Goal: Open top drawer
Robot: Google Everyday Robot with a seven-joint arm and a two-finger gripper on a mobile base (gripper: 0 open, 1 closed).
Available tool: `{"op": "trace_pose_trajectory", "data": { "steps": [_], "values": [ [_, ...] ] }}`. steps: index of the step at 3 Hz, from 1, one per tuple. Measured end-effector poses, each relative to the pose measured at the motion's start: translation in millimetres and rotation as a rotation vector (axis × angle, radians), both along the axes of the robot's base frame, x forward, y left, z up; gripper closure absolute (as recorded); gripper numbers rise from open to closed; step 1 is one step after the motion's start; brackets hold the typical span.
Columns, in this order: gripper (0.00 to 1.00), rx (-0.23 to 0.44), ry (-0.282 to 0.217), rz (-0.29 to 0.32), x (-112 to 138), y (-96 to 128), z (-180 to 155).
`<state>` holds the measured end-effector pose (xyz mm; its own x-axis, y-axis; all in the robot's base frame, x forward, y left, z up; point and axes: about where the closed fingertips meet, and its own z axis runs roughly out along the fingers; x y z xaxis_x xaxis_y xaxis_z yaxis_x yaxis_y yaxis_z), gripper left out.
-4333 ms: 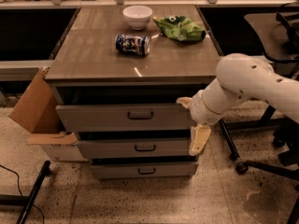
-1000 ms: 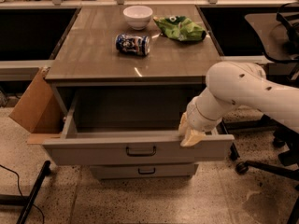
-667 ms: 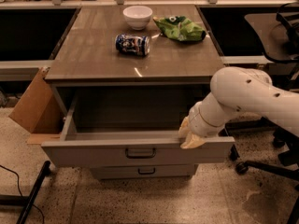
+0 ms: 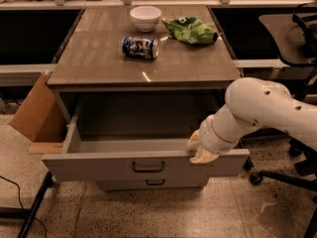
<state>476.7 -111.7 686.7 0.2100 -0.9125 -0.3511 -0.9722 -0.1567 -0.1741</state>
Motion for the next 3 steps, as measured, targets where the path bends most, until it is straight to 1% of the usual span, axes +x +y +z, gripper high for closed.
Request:
{"op": "trace_pose_trajectory", "data": {
  "steps": [1,2,3],
  "values": [
    [1.0,0.025,0.012,-0.003,-13.5,3.9,1.5],
    [1.0,0.025,0.012,-0.003,-13.5,3.5,1.5],
    [0.82,0.025,0.012,-0.001,-13.9,3.8,1.8]
  ]
}}
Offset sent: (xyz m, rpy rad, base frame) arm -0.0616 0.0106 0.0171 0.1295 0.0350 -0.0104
